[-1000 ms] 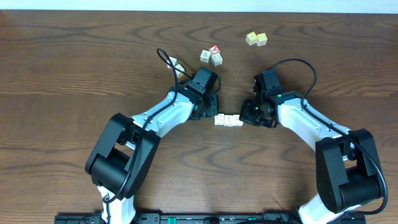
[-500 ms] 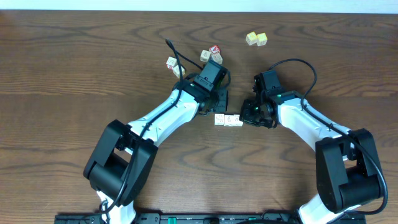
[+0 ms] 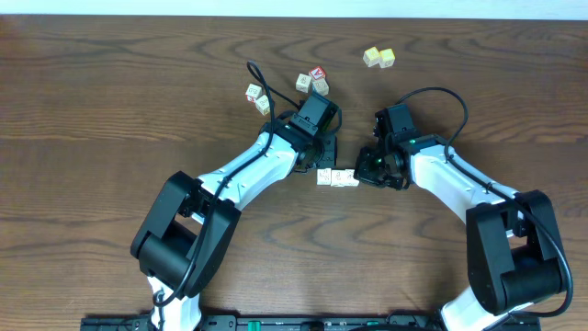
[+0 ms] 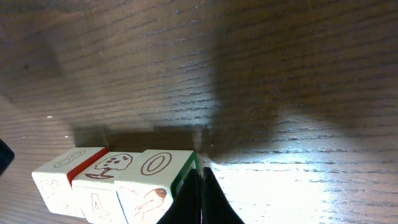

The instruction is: Lift 3 blocks

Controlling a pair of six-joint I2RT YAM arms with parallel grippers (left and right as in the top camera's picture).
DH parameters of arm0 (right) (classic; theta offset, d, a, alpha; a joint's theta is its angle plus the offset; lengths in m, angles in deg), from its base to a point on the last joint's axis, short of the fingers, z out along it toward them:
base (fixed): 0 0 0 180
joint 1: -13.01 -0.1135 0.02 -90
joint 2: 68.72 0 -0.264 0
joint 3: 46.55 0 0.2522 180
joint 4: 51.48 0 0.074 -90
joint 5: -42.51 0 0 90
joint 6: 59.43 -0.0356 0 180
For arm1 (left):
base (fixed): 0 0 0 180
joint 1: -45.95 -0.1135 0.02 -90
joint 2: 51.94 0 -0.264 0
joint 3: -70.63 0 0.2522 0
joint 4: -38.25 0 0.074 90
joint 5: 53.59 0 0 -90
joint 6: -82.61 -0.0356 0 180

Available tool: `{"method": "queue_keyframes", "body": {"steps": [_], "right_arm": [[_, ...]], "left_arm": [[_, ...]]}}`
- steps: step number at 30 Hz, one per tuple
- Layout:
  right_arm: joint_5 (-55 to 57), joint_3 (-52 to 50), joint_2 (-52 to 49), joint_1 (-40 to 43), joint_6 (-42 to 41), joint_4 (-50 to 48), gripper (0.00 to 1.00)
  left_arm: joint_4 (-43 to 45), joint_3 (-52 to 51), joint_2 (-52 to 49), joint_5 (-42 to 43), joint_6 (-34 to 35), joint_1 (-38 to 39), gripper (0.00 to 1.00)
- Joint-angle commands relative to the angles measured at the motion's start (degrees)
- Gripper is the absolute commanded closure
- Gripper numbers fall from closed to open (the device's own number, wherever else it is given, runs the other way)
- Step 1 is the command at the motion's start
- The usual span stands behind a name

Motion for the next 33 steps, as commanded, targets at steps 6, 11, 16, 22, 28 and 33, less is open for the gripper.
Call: {"method": "queue_keyframes", "body": {"steps": [6, 11, 16, 22, 28, 33], "right_arm": [[0.09, -0.31, 0.20, -0.55, 0.72, 0.09, 0.99], [0.09, -0.31, 0.20, -0.55, 0.74, 0.37, 0.99], [0.09, -0.31, 0.20, -0.55, 0.74, 0.55, 0.99], [0.11, -0.31, 0.20, -0.55, 0.74, 0.55, 0.99], [0.13, -0.31, 0.20, -0.55, 0.81, 0.92, 0.99], [0.33, -0.31, 0.20, -0.55, 1.20, 0.85, 0.99]], "left_arm": [[-0.68, 0.35, -1.73, 1.36, 1.64, 1.38, 0.93], [-0.70, 0.35, -3.65, 1.38, 2.29, 1.42, 0.93], [-0.63, 0.37, -3.93, 1.36, 2.27, 1.46, 0.93], [-0.28, 0.44, -3.76, 1.36, 2.25, 1.31, 0.93], [-0.96, 1.84, -0.42, 1.38, 2.27, 0.46, 0.93], [-3.21, 2.19, 6.10, 1.36, 2.51, -0.50, 0.93]]}}
